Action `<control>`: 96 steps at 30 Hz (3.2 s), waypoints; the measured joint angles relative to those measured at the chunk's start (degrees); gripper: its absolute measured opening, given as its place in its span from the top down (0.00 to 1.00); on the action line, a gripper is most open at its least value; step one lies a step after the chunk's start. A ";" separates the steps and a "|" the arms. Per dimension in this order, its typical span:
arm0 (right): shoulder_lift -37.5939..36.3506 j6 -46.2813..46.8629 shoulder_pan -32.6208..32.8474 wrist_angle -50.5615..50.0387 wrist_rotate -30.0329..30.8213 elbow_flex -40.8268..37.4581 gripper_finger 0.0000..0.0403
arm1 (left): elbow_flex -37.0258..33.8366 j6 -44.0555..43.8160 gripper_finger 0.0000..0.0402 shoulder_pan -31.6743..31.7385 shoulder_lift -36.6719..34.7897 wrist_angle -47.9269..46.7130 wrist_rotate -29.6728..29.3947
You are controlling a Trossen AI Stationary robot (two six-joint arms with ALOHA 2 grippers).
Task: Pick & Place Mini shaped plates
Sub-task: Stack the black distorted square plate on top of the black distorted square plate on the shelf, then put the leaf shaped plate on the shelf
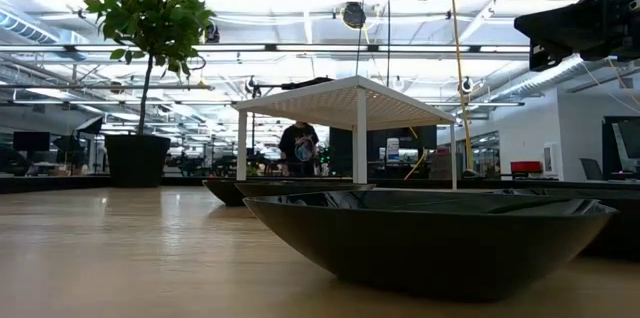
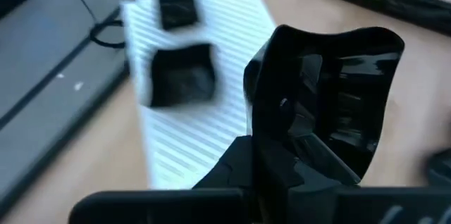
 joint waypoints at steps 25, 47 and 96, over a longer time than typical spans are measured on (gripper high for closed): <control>0.01 0.00 0.00 0.00 0.00 0.00 1.00 | -0.04 24.04 0.99 28.49 14.13 10.15 30.15; 0.00 0.00 0.00 0.01 0.00 0.01 1.00 | -0.07 21.86 0.85 27.31 14.70 11.89 29.60; 0.01 0.00 0.00 0.02 0.00 0.01 1.00 | -34.88 -40.73 0.61 -1.45 2.10 3.91 17.51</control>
